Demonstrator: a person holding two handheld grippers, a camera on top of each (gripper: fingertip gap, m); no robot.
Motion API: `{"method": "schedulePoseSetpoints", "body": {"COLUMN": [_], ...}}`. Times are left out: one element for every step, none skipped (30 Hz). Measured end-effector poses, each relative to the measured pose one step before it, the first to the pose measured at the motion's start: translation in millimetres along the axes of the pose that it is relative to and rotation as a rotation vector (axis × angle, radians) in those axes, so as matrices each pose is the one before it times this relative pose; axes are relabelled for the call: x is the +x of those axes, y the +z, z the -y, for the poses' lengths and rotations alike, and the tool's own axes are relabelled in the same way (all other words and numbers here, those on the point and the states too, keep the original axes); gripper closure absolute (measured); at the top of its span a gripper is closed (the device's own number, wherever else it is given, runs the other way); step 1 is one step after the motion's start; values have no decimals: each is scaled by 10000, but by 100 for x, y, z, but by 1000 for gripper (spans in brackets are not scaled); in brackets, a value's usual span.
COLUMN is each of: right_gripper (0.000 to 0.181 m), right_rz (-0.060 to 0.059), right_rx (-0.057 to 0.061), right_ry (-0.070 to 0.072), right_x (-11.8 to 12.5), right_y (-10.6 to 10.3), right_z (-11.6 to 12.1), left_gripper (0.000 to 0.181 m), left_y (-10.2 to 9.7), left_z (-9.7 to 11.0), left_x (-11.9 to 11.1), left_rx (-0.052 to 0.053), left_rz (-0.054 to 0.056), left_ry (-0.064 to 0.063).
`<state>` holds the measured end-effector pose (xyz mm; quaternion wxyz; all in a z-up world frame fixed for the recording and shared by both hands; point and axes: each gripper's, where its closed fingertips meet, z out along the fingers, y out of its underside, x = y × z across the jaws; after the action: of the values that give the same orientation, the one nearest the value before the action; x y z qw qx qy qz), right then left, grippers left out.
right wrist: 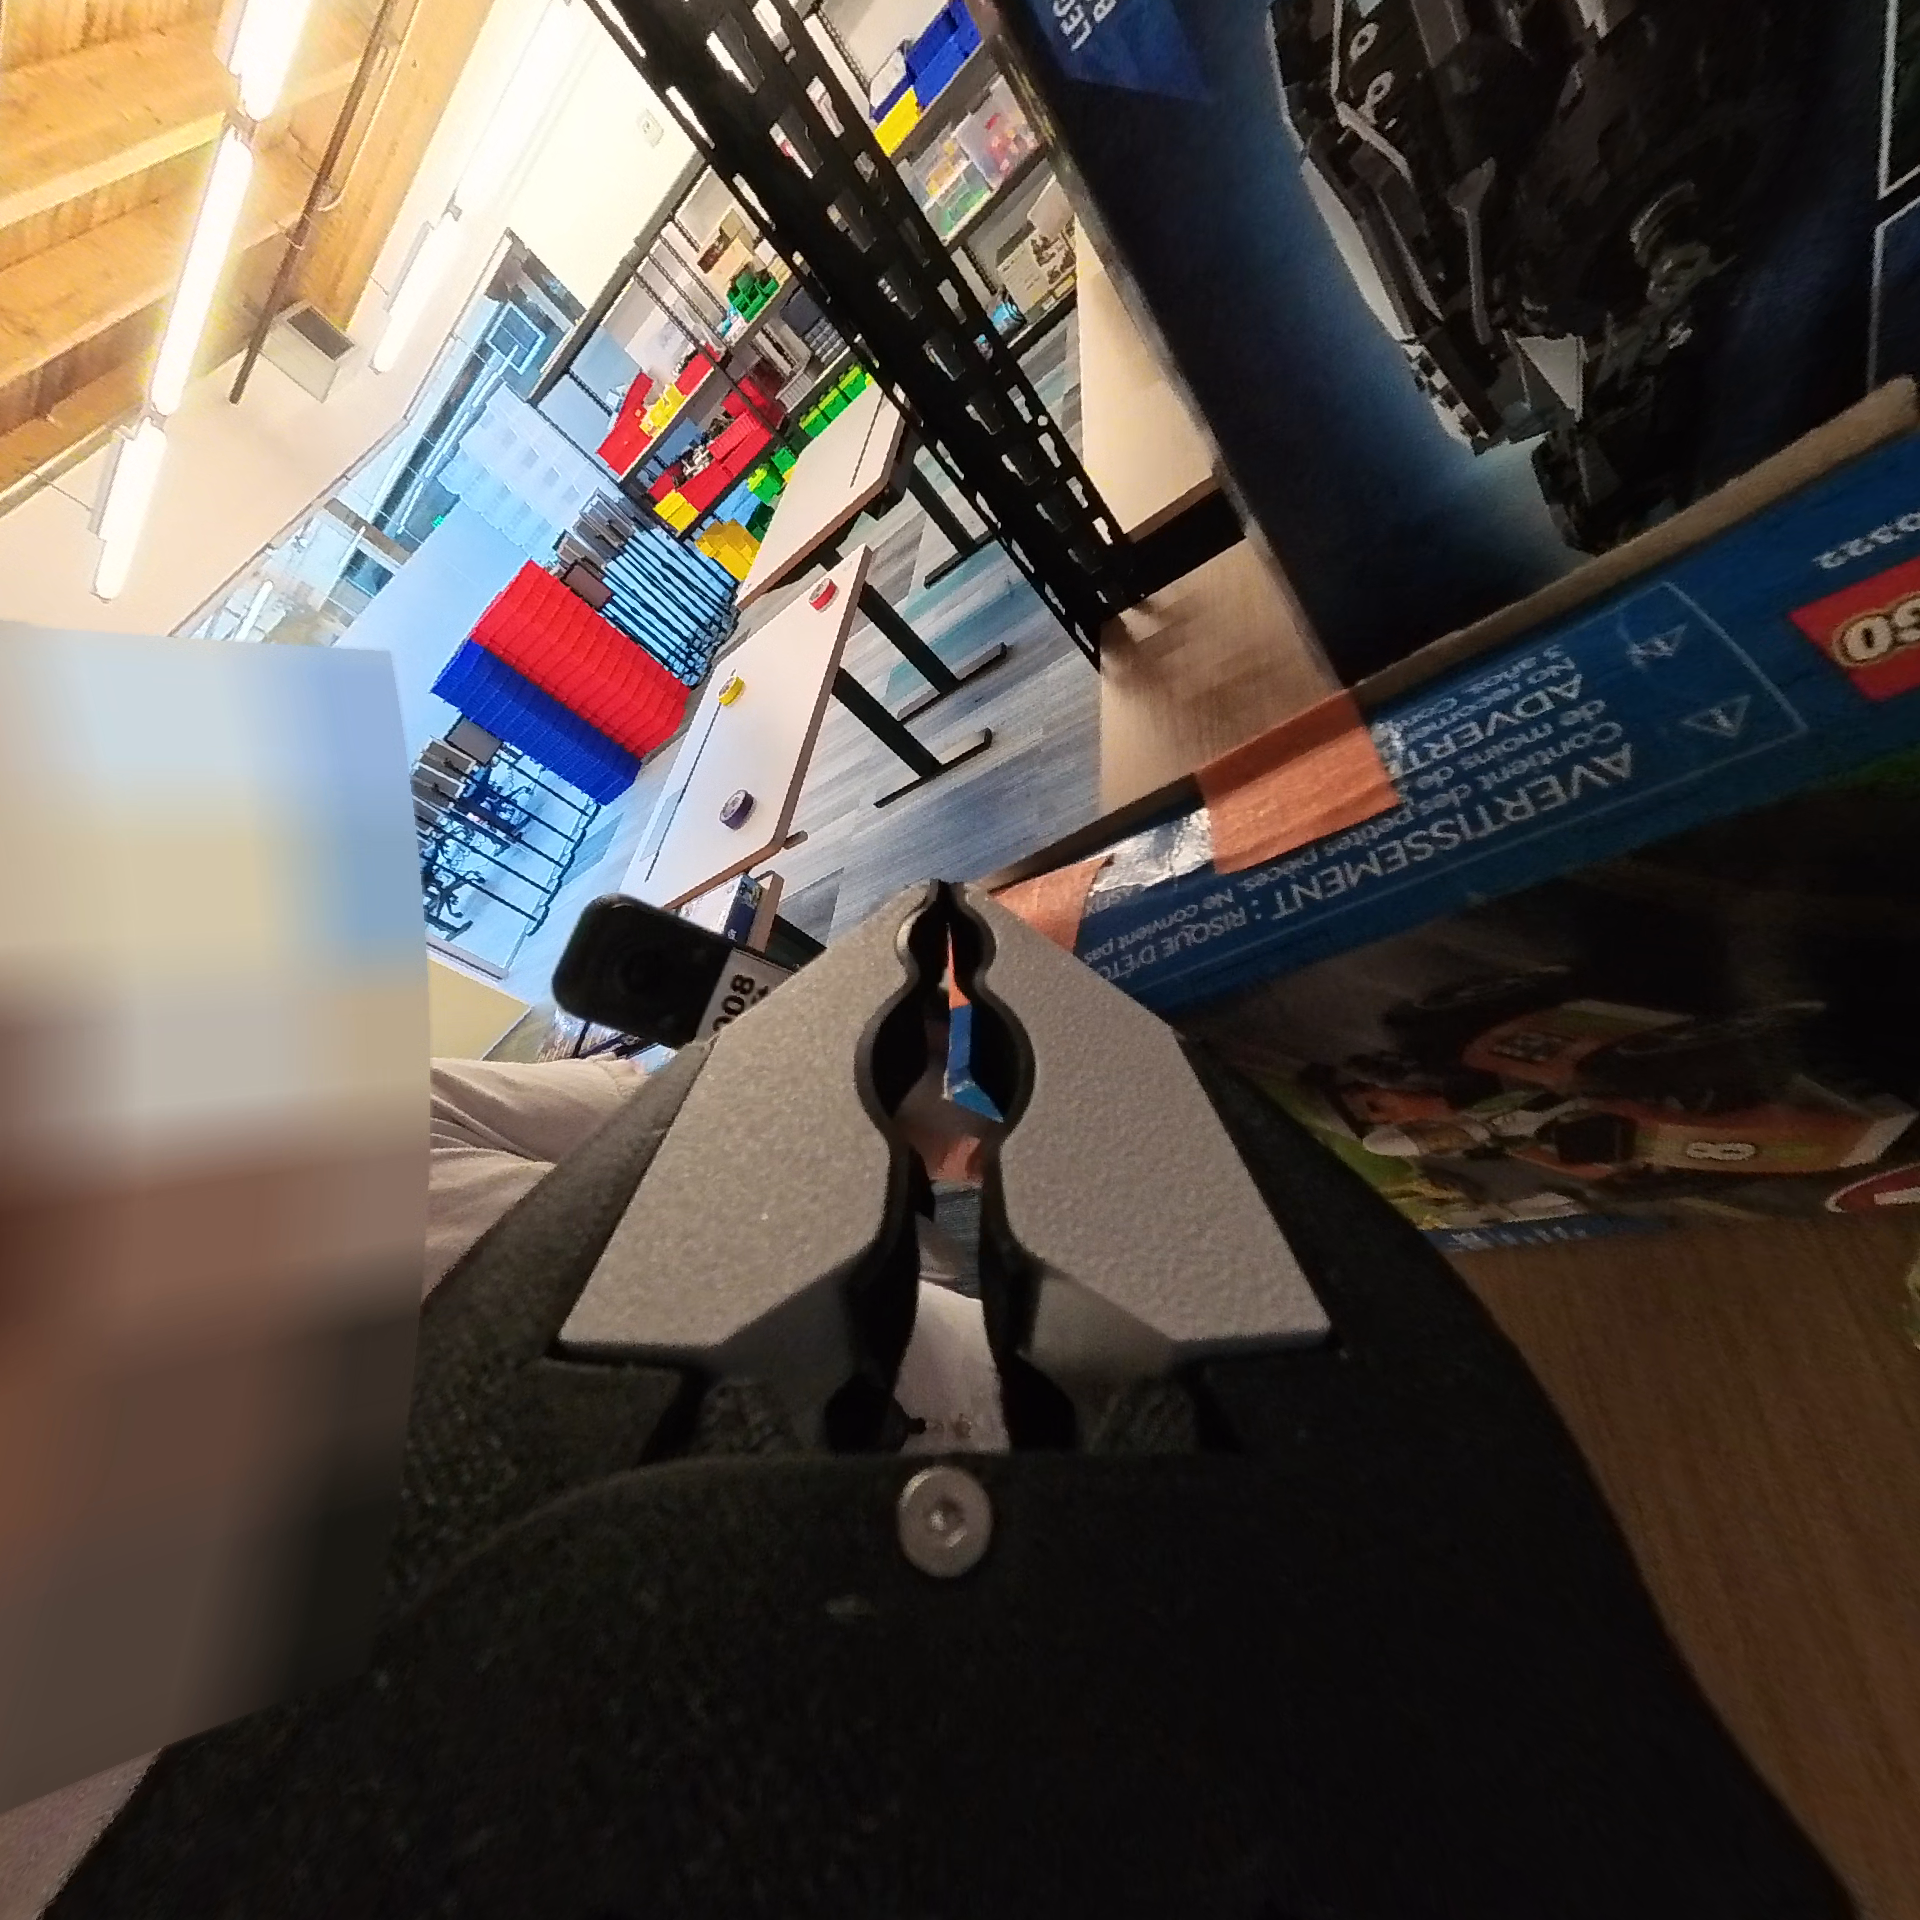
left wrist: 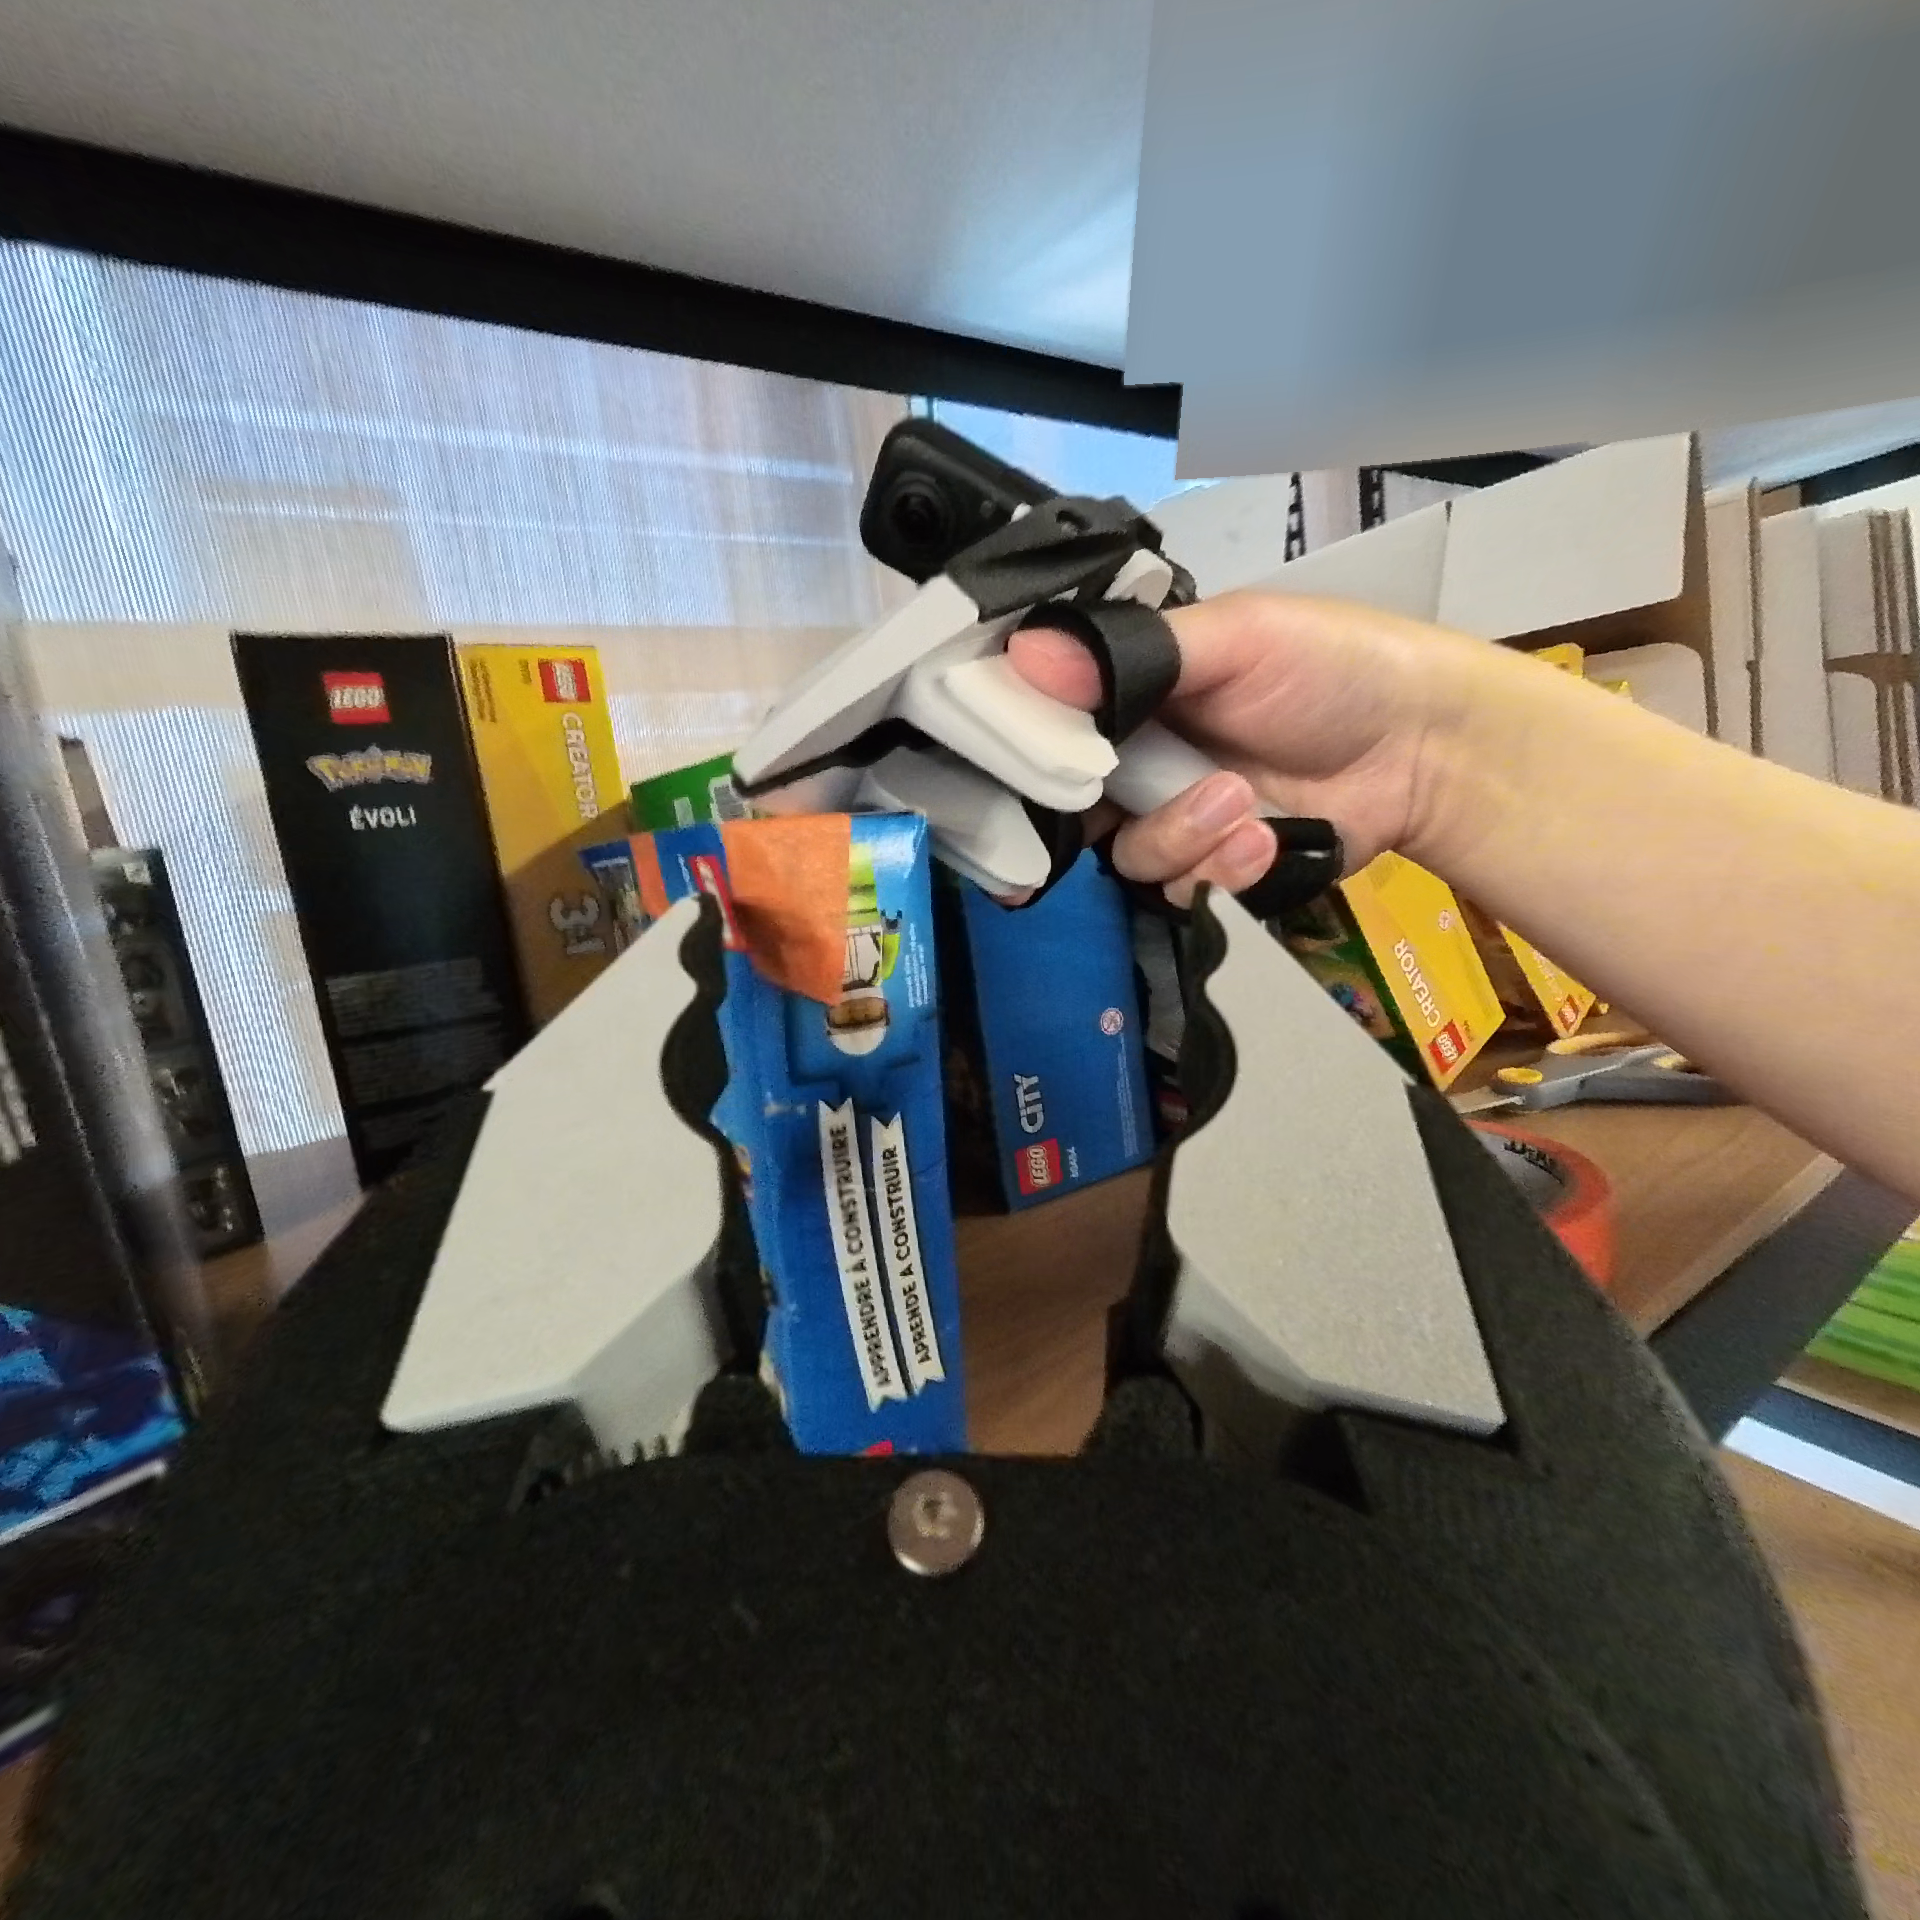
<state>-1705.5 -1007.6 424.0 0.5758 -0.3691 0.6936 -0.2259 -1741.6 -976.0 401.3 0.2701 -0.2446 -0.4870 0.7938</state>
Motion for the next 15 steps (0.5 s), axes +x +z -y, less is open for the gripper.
{"method": "schedulePoseSetpoints", "body": {"right_gripper": [181, 181, 181, 181, 181, 181, 181, 181, 181, 181, 181, 181, 181, 181, 181], "right_rz": [-3, 1, -14, -19, 11, 41, 52, 45, 5, -11, -16, -19, 2, -12, -25], "right_rx": [-5, 1, 6, 8, -4, 0, 16, 9, 19, 3, -10, -10, -22, -12, 1], "right_ry": [-4, 6, 13, -4, 14, 17, 14, 16, -3, -4, 4, -4, -9, -41, -115], "right_x": [5, 9, 28, 42, -2, -44, -44, -51, -1, 12, 8, 4, -44, -39, -67], "right_y": [16, 17, -11, -41, -32, 9, 25, 38, 29, 0, -21, -42, -37, -21, -30], "right_z": [-2, 18, 32, 35, -8, -30, -22, -25, 8, 11, -2, -6, -38, -26, -2], "left_gripper": [94, 94, 93, 93, 94, 95, 96, 96, 95, 97, 95, 97, 100, 98, 97], "left_y": [-1, 49, 116, 94, 27, -24, -51, 4, 54, 100, 85, 11, -34, -67, -64], "left_z": [290, 191, 8, -68, 1, 47, 34, -89, -236, -226, -95, -59, -163, -169, -66], "left_x": [64, 143, 196, 78, -24, -102, -253, -350, -219, 96, 240, 61, -133, -142, -146], "left_rx": [115, 43, -75, -95, -23, 31, 46, -16, -99, -104, -66, -95, -187, -188, -95], "left_rz": [-88, -129, -167, -118, -72, -41, 35, 76, -26, -217, -311, -210, -111, -88, -63], "left_ry": [237, 290, 217, 82, -32, -131, -187, -200, -223, -251, -185, -27, 60, -18, -127]}}
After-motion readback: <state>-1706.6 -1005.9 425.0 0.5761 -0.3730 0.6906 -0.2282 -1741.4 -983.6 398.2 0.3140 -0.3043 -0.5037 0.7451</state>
